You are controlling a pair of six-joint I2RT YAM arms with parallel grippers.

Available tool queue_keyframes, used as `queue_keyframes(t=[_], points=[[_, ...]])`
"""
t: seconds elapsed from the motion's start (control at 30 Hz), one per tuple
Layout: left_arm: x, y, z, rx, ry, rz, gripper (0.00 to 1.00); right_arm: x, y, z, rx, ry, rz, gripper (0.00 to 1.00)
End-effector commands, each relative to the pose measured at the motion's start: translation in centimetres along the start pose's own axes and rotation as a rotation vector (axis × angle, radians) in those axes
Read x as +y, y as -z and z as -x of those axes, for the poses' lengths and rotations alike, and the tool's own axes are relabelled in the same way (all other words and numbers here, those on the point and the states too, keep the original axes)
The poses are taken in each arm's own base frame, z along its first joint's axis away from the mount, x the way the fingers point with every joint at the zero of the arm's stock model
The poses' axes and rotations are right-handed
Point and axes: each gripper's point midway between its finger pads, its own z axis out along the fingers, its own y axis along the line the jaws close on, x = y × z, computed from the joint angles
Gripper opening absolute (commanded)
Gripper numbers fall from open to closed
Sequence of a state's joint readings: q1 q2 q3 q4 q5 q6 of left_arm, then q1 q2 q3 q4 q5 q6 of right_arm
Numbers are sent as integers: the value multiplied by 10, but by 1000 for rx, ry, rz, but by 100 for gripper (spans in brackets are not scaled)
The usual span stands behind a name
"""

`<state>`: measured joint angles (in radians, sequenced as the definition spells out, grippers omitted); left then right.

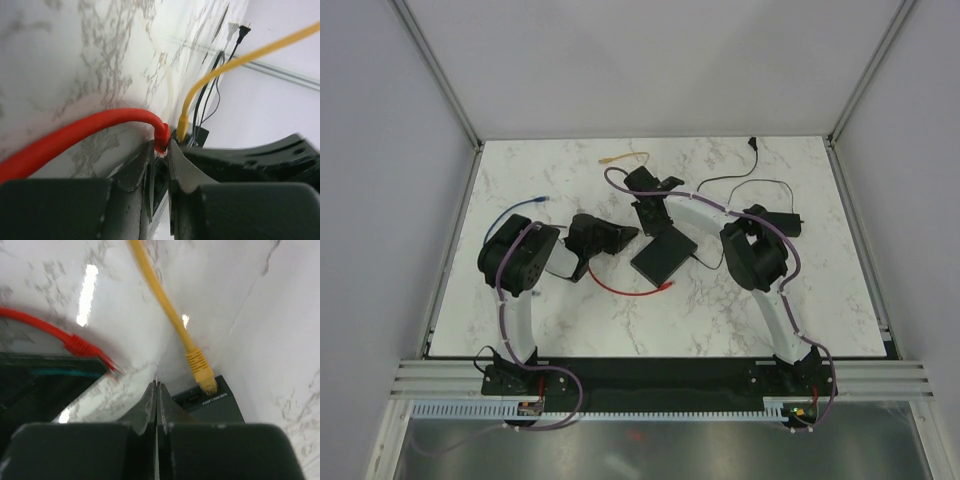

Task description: Pull the plug from the switch port

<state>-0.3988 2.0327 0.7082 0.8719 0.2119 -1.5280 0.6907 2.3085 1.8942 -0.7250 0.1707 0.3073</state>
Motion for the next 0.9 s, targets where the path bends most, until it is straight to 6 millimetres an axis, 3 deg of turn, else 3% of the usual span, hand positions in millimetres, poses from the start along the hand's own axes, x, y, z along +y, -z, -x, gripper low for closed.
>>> queue_keyframes(t=[0.0, 0.13, 0.33, 0.37, 0.43, 0.5, 0.57, 0.6, 0.77, 0.87], points=[[43, 6, 25, -80, 63, 137, 2, -13, 18, -16, 38, 39, -50, 0], [39, 5, 22, -58, 47, 127, 2, 3, 22, 4, 7, 27, 23, 0], [31, 17, 23, -12, -21, 136, 2, 16, 66, 38, -84, -4, 109, 0], [23, 21, 22, 5, -65, 129, 2, 17, 71, 39, -89, -13, 117, 2], [9, 27, 21, 53, -88, 116, 2, 17, 83, 38, -77, -35, 153, 4], [-17, 35, 14, 130, -121, 50, 2, 17, 87, 33, -59, -41, 169, 11], [-27, 42, 16, 148, -126, 50, 2, 13, 92, 25, -35, -38, 178, 19], [-48, 49, 14, 170, -172, -1, 2, 9, 96, 23, -34, -38, 177, 24], [-87, 69, 11, 268, -289, -21, 2, -7, 96, 10, 5, -44, 182, 28], [-90, 81, -7, 388, -273, -23, 2, -8, 100, 10, 3, -44, 194, 28]])
